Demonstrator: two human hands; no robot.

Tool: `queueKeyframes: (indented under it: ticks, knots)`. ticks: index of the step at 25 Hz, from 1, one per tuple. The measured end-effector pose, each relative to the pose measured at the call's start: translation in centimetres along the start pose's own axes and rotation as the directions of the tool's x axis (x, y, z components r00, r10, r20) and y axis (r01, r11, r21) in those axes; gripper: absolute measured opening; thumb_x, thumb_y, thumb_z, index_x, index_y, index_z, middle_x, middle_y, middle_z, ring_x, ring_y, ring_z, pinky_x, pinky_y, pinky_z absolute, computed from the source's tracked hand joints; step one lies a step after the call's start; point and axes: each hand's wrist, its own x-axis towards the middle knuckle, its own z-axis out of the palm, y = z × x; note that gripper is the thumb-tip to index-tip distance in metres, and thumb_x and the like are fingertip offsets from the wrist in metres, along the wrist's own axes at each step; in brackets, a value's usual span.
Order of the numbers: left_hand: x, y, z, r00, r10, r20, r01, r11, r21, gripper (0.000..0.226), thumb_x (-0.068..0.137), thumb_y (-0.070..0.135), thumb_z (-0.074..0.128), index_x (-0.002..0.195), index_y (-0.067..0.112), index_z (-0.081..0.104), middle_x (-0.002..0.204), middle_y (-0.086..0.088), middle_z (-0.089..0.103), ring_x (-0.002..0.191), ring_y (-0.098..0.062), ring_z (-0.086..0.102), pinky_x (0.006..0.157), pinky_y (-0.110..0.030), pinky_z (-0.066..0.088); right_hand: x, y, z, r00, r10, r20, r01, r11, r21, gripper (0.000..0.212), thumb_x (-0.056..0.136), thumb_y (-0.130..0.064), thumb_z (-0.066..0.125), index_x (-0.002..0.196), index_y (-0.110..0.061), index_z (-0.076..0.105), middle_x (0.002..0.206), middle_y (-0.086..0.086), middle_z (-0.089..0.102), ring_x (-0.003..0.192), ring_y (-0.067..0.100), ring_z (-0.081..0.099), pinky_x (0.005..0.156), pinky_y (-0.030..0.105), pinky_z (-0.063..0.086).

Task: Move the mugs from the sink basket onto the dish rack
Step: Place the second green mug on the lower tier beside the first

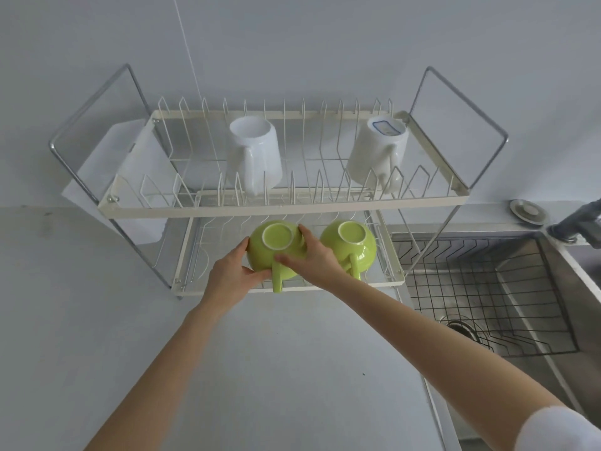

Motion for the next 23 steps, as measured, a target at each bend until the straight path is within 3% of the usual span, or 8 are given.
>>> queueKeyframes:
  ticks: [5, 11, 14, 19, 23]
  knots:
    - [1.7, -1.3, 0.3, 1.000, -0.007, 0.026, 0.007, 1.000, 0.019, 0.078, 0.075, 0.033, 0.071, 0.140, 0.016, 0.032, 0.131, -0.009, 0.054, 0.104, -0.025, 0.054, 0.079, -0.029, 0.039, 2.0, 0.2, 0.8, 1.000, 0.005, 0.025, -0.003, 0.995, -0.104, 0.081, 0.084, -0.043, 0.059, 0.146, -0.013, 0.016, 0.147, 0.013, 0.039, 0.137, 0.029, 0.033, 0.111, 0.035, 0.030]
    - [2.4, -2.1, 0.6, 0.999, -0.011, 0.036, 0.009, 0.999, 0.041, 0.081, 0.076, 0.033, 0.069, 0.142, 0.013, 0.026, 0.139, -0.010, 0.046, 0.093, -0.017, 0.045, 0.078, -0.028, 0.035, 2.8, 0.5, 1.2, 1.000, -0.004, 0.005, 0.005, 0.992, -0.127, 0.080, 0.083, -0.045, 0.060, 0.145, -0.015, 0.019, 0.145, 0.014, 0.040, 0.136, 0.031, 0.031, 0.110, 0.039, 0.029]
    - [2.5, -2.3, 0.4, 0.998, -0.017, 0.061, 0.013, 0.998, 0.063, 0.081, 0.076, 0.033, 0.070, 0.142, 0.013, 0.026, 0.141, -0.009, 0.045, 0.102, -0.025, 0.049, 0.083, -0.031, 0.038, 2.8, 0.4, 1.2, 1.000, -0.007, 0.014, 0.009, 0.992, -0.128, 0.080, 0.083, -0.045, 0.059, 0.145, -0.016, 0.018, 0.144, 0.014, 0.040, 0.136, 0.031, 0.031, 0.110, 0.040, 0.030]
    - [2.8, -2.3, -0.3, 0.993, -0.048, 0.105, 0.031, 0.987, 0.157, 0.079, 0.074, 0.034, 0.072, 0.138, 0.013, 0.031, 0.137, -0.016, 0.046, 0.120, -0.038, 0.044, 0.100, -0.052, 0.040, 2.2, 0.2, 0.7, 0.996, -0.085, 0.034, 0.090, 0.976, -0.197, 0.075, 0.087, -0.040, 0.057, 0.145, -0.011, 0.019, 0.146, 0.015, 0.037, 0.135, 0.032, 0.034, 0.108, 0.039, 0.032]
    - [3.2, -1.6, -1.1, 0.996, -0.040, 0.085, 0.024, 0.983, 0.180, 0.072, 0.082, 0.024, 0.063, 0.142, 0.011, 0.024, 0.143, -0.018, 0.038, 0.129, -0.038, 0.037, 0.107, -0.052, 0.034, 1.4, 0.8, -1.6, 0.974, -0.223, -0.041, 0.201, 0.932, -0.300, 0.065, 0.089, -0.032, 0.056, 0.143, -0.011, 0.027, 0.148, 0.013, 0.035, 0.135, 0.031, 0.035, 0.109, 0.040, 0.032]
